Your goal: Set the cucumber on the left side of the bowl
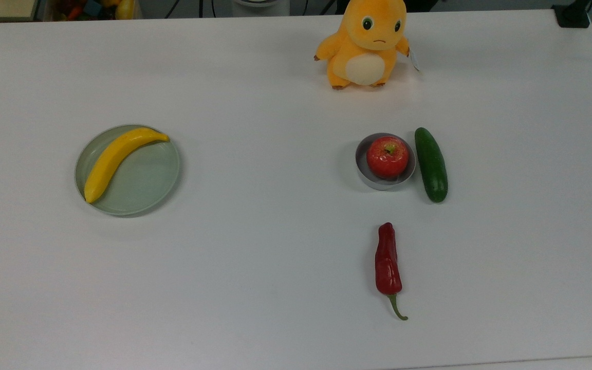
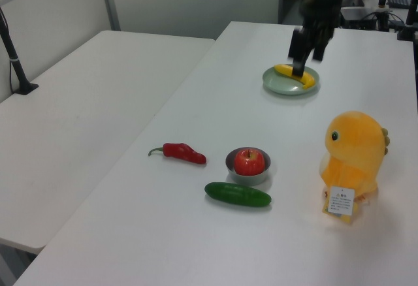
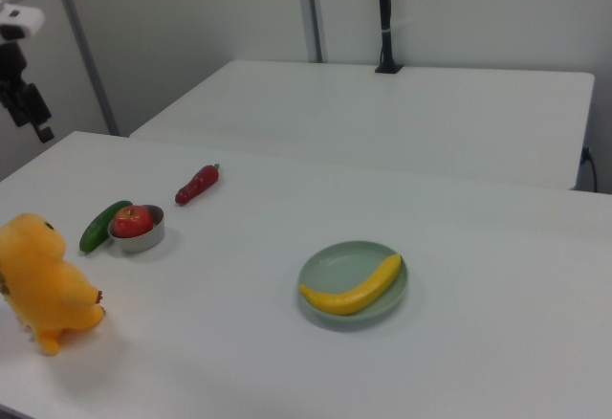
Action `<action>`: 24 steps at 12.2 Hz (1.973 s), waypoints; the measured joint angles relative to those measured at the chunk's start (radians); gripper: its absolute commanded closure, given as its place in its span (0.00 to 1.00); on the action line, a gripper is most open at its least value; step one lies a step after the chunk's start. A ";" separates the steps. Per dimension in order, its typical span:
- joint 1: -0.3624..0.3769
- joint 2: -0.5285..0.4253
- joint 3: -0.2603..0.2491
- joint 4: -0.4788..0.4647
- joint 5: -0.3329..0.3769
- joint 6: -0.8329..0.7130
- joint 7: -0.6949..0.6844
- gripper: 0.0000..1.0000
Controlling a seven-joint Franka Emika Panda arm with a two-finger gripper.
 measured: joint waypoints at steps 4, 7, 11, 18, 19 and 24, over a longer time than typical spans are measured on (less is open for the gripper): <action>-0.132 -0.084 -0.017 -0.005 0.055 -0.105 -0.076 0.00; -0.151 -0.091 -0.127 -0.023 0.056 -0.108 -0.184 0.00; -0.149 -0.083 -0.236 -0.030 0.058 -0.086 -0.376 0.00; -0.120 -0.040 -0.294 -0.033 0.058 -0.052 -0.658 0.00; -0.120 -0.034 -0.297 -0.033 0.058 -0.044 -0.705 0.00; -0.120 -0.026 -0.307 -0.033 0.058 -0.041 -0.752 0.00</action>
